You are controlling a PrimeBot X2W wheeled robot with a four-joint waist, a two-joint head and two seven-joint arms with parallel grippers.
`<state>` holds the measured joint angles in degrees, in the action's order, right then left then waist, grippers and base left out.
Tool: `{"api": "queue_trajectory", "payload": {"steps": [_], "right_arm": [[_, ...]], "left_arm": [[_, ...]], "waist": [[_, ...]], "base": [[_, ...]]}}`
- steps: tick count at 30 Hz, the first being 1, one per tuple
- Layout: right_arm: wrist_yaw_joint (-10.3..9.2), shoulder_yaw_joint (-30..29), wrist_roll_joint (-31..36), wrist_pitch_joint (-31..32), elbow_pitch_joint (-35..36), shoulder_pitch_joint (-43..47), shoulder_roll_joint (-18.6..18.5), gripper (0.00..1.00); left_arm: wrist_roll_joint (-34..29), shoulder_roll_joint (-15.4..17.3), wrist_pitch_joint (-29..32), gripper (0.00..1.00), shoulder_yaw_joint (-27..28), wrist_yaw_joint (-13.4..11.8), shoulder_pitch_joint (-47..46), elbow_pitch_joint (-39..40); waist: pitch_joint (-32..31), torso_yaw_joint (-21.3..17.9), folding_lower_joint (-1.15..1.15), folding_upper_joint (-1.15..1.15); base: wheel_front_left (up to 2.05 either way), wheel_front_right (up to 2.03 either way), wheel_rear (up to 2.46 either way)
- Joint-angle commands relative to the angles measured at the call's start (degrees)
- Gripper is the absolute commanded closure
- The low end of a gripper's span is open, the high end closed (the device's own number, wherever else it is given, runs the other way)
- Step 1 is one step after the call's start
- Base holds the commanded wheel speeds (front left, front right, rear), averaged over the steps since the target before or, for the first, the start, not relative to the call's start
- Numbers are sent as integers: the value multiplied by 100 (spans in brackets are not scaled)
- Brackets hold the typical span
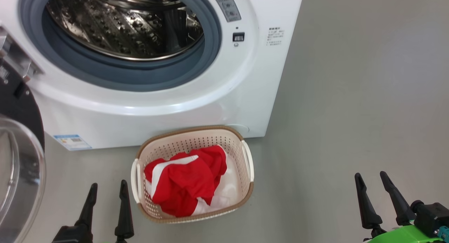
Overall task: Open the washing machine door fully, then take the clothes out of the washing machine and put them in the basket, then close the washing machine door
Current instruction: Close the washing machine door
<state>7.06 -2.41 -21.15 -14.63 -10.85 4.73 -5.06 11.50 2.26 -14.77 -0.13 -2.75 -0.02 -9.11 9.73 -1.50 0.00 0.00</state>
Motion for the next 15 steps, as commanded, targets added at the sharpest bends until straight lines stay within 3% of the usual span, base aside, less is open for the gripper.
{"api": "queue_trajectory", "payload": {"steps": [1, 15], "right_arm": [[43, 108, 18, -37, 148, -90, -60, 0], [43, 94, 13, -37, 161, -150, -57, 0]], "left_arm": [[-10, 62, -23, 0, 152, -56, -125, 133], [53, 62, -23, 0, 129, -63, -172, 181]], "waist": [[16, 11, 0, 0], [88, 45, 0, 0]], "base": [[-127, 127, 0], [-108, 108, 0]]}}
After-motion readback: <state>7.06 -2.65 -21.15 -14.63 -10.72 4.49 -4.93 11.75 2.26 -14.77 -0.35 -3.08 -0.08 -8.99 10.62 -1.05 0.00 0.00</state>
